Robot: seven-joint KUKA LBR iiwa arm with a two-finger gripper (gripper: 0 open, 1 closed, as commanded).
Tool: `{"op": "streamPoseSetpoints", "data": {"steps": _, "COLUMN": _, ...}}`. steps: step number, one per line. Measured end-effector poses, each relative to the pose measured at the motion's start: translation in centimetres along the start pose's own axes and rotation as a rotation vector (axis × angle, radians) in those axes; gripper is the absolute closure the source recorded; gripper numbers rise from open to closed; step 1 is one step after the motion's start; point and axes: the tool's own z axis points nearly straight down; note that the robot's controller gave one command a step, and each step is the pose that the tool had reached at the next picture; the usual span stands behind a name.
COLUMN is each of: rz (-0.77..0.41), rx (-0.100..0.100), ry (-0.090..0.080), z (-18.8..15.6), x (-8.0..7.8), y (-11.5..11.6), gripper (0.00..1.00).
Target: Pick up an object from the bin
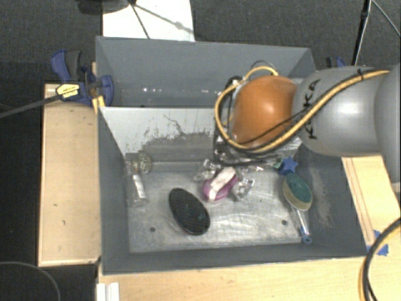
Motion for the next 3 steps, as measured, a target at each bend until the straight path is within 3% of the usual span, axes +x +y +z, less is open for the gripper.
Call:
{"op": "streamPoseSetpoints", "data": {"steps": 1, "rz": 0.005, "rx": 0.002, "ry": -0.004, "z": -0.2, "x": -0.2, "y": -0.1, "gripper": 1.0}}
{"op": "streamPoseSetpoints", "data": {"steps": 3, "rz": 0.024, "rx": -0.005, "ry": 0.001, "z": -4.9, "x": -0.4, "y": -0.3, "gripper": 1.0}}
